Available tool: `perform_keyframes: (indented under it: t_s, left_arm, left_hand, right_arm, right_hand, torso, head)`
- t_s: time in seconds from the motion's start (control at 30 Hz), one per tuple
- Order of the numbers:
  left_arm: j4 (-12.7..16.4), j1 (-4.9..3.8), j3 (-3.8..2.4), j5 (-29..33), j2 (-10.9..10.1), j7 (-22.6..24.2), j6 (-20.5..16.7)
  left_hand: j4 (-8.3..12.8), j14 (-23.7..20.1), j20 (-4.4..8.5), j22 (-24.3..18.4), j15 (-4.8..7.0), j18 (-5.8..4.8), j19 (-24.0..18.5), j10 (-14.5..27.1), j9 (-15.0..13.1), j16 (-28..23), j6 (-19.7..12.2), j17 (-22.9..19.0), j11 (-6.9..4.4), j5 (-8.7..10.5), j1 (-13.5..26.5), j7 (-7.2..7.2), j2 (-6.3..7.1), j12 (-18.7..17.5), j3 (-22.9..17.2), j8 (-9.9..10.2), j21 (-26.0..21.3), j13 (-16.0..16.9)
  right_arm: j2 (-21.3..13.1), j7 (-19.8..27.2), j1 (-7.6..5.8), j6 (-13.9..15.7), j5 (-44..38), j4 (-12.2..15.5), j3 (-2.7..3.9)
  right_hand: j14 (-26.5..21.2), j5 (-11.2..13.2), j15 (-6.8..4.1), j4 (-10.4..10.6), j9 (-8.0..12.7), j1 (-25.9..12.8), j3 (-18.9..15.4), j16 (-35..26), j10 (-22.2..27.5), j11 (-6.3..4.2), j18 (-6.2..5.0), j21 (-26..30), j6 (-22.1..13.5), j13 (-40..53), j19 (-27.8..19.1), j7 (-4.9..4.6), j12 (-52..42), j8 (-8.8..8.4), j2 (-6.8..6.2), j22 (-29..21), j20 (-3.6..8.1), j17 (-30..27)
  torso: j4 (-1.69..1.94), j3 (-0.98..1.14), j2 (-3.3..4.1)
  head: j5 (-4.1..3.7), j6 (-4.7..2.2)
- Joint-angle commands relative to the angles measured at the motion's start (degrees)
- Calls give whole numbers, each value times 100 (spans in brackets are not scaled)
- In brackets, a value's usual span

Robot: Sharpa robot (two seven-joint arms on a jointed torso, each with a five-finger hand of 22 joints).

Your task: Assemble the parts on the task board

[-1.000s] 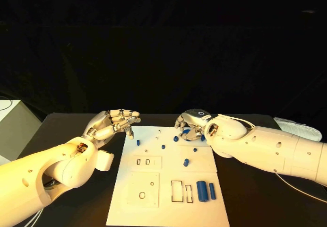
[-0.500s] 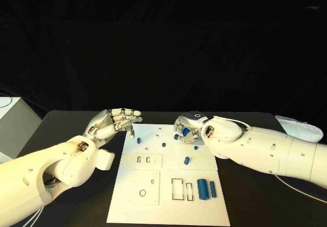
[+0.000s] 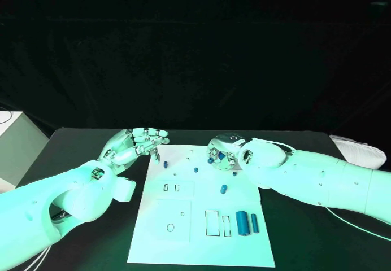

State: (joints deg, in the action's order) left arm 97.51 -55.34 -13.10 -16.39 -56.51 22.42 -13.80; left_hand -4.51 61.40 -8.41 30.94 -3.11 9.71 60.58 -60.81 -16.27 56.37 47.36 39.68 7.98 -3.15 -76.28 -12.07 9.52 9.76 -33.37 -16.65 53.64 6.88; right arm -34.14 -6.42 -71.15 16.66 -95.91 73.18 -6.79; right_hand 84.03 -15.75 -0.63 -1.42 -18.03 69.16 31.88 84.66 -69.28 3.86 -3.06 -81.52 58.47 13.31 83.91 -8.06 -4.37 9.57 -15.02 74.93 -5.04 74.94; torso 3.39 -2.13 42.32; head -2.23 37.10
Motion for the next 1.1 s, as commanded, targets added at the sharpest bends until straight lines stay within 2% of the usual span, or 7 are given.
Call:
perform_keyframes:
  t_s: [0.03, 0.13, 0.6, 0.77, 0.83, 0.93, 1.1]
  left_arm:
    - [12, 2, -6, -32, 10, 2, 47]
    - [7, 2, -6, -33, 12, -5, 45]
    - [-3, 2, -6, -31, 16, -11, 51]
    - [-6, 2, -6, -31, 17, -22, 55]
    - [-7, 2, -6, -30, 19, -23, 63]
    - [-8, 2, -6, -29, 20, -25, 72]
    - [-12, 2, -6, -29, 21, -27, 80]
  left_hand:
    - [-2, -30, 4, 8, -29, 77, -37, 26, -9, 22, -43, 7, -4, -5, 36, 9, 2, 22, -30, -14, 23, 7]
    - [-6, -32, 1, 12, -32, 77, -43, 30, -10, 25, -49, 7, 0, -4, 42, 4, -2, 28, -31, -14, 31, 10]
    - [-20, -35, -8, 23, -40, 78, -60, 46, -14, 34, -63, 6, 8, -4, 59, -6, -10, 43, -32, -16, 50, 16]
    - [-21, -39, -13, 30, -44, 79, -71, 64, -15, 39, -78, 6, 12, -5, 59, -13, -13, 49, -36, -14, 62, 18]
    - [-21, -39, -13, 30, -44, 79, -71, 64, -15, 39, -78, 6, 12, -5, 59, -13, -13, 49, -36, -14, 62, 18]
    - [-19, -43, -17, 35, -48, 80, -79, 78, -16, 42, -90, 5, 18, -4, 58, -19, -12, 53, -39, -11, 71, 19]
    - [-20, -45, -19, 38, -50, 80, -84, 86, -16, 44, -97, 4, 21, -3, 60, -23, -12, 56, -39, -10, 76, 20]
  right_arm:
    - [15, -48, 8, -16, -103, -8, -1]
    - [23, -50, 10, 17, -104, -10, -1]
    - [71, -82, 12, 66, -117, -59, -1]
    - [65, -39, 12, 169, 57, -59, -1]
    - [61, -29, 12, 201, 133, -71, -1]
    - [53, -42, 12, 250, 196, -82, -1]
    - [51, -143, 12, 382, 165, -74, -1]
  right_hand:
    - [380, 27, 16, 10, -19, 8, 47, 12, -5, 39, 31, 34, 61, 11, 214, 4, 37, 41, 17, 135, -1, 461]
    - [380, 28, 16, 14, -23, 7, 51, 11, -8, 40, 31, 35, 66, 13, 213, 3, 37, 44, 22, 133, -2, 459]
    - [383, 53, 7, 63, -62, 27, 131, 26, -81, 25, 33, 26, 97, 44, 214, 13, 26, 64, 122, 155, -1, 482]
    - [383, 47, -32, 97, -164, 76, 196, 30, -194, -25, 35, 15, 277, 99, 217, 77, -5, 184, 250, 179, 23, 484]
    - [384, -137, -84, 96, -277, 138, 233, 36, -316, -89, 40, -1, 412, 161, 220, 147, -61, 304, 373, 210, 67, 495]
    - [387, -219, -101, 72, -344, 186, 252, 45, -337, -109, 46, -20, 434, 190, 226, 165, -66, 353, 429, 243, 88, 513]
    - [395, -154, -127, -52, -497, 341, 323, 66, -396, -138, 56, -48, 467, 252, 237, 176, -86, 462, 521, 294, 115, 553]
  torso:
    - [20, -24, 24]
    - [29, -36, 29]
    - [39, -45, 49]
    - [37, -50, 47]
    - [40, -52, 47]
    - [43, -55, 50]
    - [42, -59, 53]
  head:
    - [-12, 2]
    - [-11, 3]
    - [-7, 35]
    - [-5, 39]
    - [-5, 32]
    - [-13, 24]
    - [-15, 10]
